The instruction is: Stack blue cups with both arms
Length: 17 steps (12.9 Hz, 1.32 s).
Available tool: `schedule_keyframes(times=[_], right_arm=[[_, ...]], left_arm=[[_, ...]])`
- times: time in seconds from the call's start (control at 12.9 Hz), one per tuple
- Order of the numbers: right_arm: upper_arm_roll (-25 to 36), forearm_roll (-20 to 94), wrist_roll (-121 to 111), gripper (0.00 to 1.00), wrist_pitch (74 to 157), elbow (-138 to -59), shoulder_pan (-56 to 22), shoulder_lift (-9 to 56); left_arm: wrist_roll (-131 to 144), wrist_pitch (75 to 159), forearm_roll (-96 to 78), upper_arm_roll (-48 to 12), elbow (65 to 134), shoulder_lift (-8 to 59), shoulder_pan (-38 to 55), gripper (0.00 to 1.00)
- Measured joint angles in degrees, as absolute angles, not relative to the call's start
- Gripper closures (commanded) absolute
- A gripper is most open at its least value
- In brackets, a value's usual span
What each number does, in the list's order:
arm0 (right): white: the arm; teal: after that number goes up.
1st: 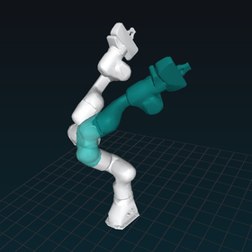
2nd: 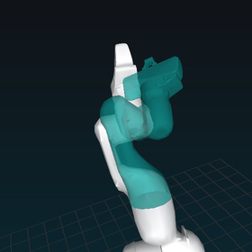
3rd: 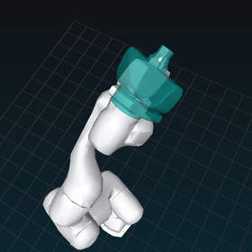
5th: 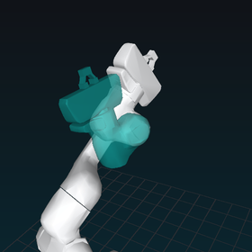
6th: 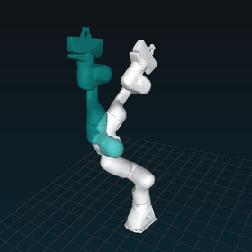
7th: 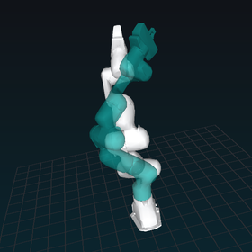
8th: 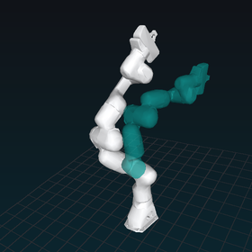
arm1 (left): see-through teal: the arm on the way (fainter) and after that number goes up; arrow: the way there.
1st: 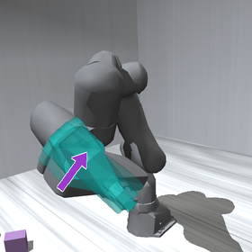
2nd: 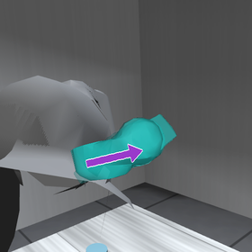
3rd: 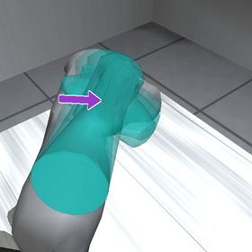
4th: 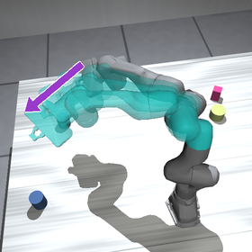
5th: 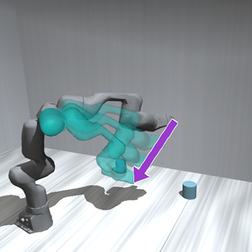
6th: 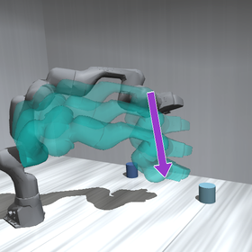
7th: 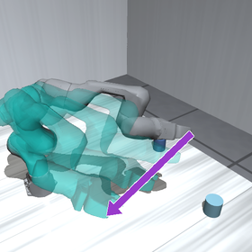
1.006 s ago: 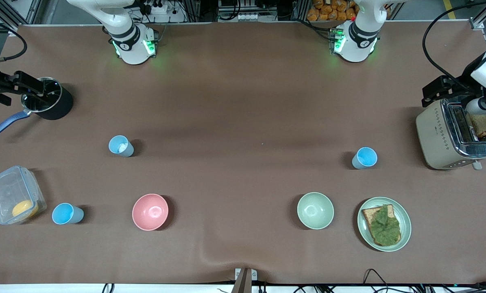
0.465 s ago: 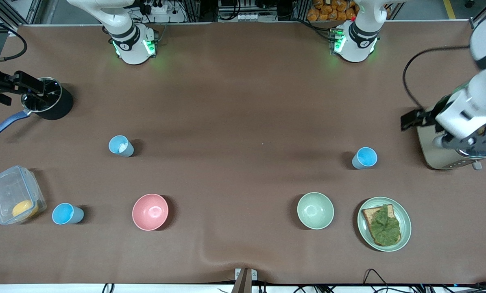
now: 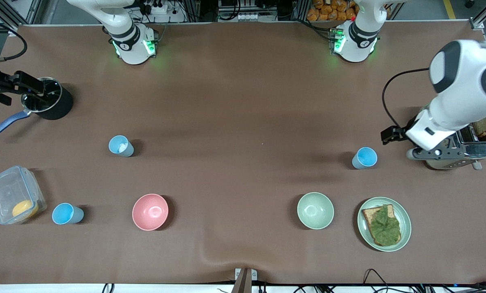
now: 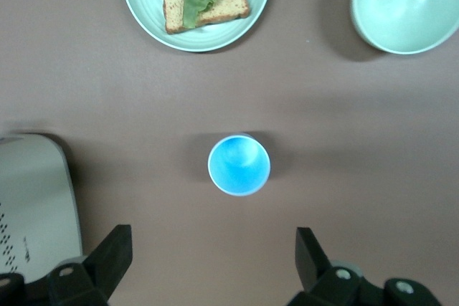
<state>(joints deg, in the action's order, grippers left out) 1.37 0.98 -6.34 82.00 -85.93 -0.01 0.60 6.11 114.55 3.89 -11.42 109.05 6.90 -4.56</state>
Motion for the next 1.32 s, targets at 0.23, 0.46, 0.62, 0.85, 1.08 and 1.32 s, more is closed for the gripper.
schedule_keyframes(times=[0.23, 0.46, 0.62, 0.85, 1.08, 1.32], right_arm=[[1.4, 1.0, -6.3, 0.00, 82.0, -85.9, 0.0, 0.6], [1.4, 1.0, -6.3, 0.00, 82.0, -85.9, 0.0, 0.6], [1.4, 1.0, -6.3, 0.00, 82.0, -85.9, 0.0, 0.6], [1.7, 0.9, -6.3, 0.00, 82.0, -85.9, 0.1, 0.7], [2.0, 0.9, -6.2, 0.00, 82.0, -85.9, 0.2, 0.7], [2.3, 0.9, -6.1, 0.00, 82.0, -85.9, 1.0, 0.8]], left_arm=[[6.8, 123.9, 4.7, -11.6, 116.8, 8.0, -4.6, 0.00], [7.1, 130.8, 5.0, -11.5, 119.6, 12.7, -4.7, 0.00], [7.1, 133.3, 5.2, -11.5, 119.6, 16.0, -4.7, 0.00], [7.1, 134.8, 5.4, -11.3, 119.5, 17.9, -4.8, 0.00], [7.1, 135.1, 7.9, -11.1, 119.5, 18.1, -6.2, 0.00], [7.1, 135.5, 8.5, -11.1, 119.5, 18.7, -8.5, 0.00]])
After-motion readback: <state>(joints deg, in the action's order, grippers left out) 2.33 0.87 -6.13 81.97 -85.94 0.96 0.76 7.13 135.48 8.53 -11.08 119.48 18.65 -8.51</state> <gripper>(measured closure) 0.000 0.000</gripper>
